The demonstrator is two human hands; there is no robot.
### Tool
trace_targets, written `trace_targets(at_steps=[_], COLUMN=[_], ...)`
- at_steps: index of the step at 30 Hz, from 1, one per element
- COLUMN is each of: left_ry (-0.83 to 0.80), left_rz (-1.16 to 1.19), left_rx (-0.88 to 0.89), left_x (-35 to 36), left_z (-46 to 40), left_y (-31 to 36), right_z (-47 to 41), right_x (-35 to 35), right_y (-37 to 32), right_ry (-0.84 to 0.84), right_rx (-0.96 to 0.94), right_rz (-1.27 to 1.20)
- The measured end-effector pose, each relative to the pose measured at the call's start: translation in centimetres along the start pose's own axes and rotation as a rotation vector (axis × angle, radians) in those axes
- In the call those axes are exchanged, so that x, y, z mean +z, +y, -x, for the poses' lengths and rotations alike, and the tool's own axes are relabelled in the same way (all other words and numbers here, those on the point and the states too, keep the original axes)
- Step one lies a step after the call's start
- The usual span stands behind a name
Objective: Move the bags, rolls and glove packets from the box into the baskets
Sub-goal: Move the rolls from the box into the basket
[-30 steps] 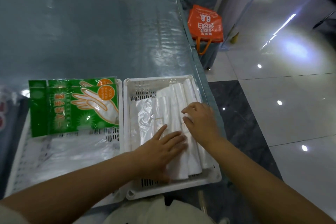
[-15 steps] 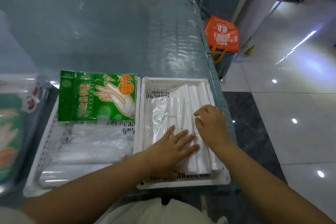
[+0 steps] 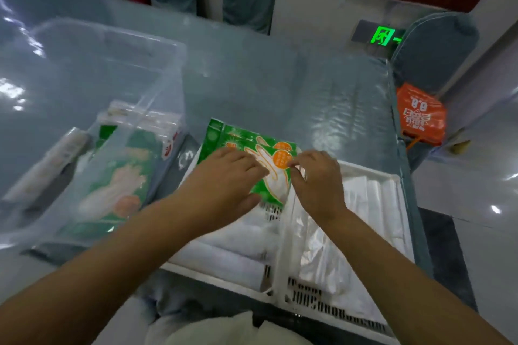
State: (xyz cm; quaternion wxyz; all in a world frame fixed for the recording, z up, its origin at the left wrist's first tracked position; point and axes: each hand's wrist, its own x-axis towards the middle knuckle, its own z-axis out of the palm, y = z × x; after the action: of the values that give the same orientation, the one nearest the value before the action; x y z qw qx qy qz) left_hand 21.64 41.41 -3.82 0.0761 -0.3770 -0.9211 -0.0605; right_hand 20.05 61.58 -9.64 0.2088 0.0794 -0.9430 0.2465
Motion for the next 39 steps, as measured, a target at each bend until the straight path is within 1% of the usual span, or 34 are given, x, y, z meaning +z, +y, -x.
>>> trace_targets(at_steps=[4,7,10,12,14,15,17,19,21,22,24,27,29,32,35,37,39], left_ry=[0.090,0.076,0.031,-0.006,-0.056,-0.074,-0.123,-0.168,-0.170,-0.163,-0.150,-0.121,-0.081,-0.042,-0.027,-0.014,-0.001], left_rz=[-0.060,-0.041,-0.052,-0.066,-0.076,-0.081,-0.113,-0.169,-0.212,-0.208,-0.169,-0.111,-0.059,-0.045,-0.033,-0.015,0.007], left_rx=[-0.112,-0.222,-0.323,-0.365,-0.393,-0.401,-0.402,-0.369,-0.308,-0.288,-0.270,-0.259,-0.269,-0.268,-0.271,-0.271,-0.268], left_x=[-6.6,-9.7,-11.0,-10.9,-10.8,-10.7,-10.5,-10.2,-9.7,-9.5,-9.0,-8.0,-7.5,-7.0,-6.9,-6.9,-6.8], left_z=[4.3,8.5,12.5,14.8,16.9,17.8,19.4,20.5,21.1,21.2,21.3,21.5,21.8,21.9,21.8,21.9,22.0], left_y=[-6.2,-11.7,-18.4,-23.1,-27.6,-29.7,-33.6,-36.6,-38.7,-39.5,-40.6,-41.8,-42.1,-42.2,-42.2,-42.2,-42.3], right_z=[-5.2,-8.5,-11.5,-13.5,-15.6,-16.8,-19.2,-21.3,-22.7,-23.0,-23.1,-22.4,-21.9,-21.1,-21.1,-21.3,-21.3], right_x=[1.0,2.5,4.8,7.0,9.8,11.5,15.5,19.5,22.8,24.3,26.6,29.2,30.3,31.4,31.6,31.3,31.0], right_y=[-8.4,-15.1,-21.8,-25.7,-29.1,-30.5,-32.5,-33.4,-33.5,-33.3,-32.3,-30.5,-29.5,-28.6,-28.1,-27.5,-27.1], right_ry=[0.110,0.146,0.117,0.058,-0.040,-0.114,-0.313,-0.514,-0.675,-0.740,-0.831,-0.859,-0.801,-0.715,-0.789,-0.831,-0.818], right_rx=[-0.156,-0.266,-0.311,-0.325,-0.328,-0.317,-0.265,-0.219,-0.202,-0.180,-0.105,-0.025,0.034,0.128,0.236,0.219,0.124], right_rz=[-0.086,-0.186,-0.280,-0.284,-0.237,-0.197,-0.071,0.143,0.367,0.442,0.511,0.534,0.514,0.438,0.304,0.301,0.417])
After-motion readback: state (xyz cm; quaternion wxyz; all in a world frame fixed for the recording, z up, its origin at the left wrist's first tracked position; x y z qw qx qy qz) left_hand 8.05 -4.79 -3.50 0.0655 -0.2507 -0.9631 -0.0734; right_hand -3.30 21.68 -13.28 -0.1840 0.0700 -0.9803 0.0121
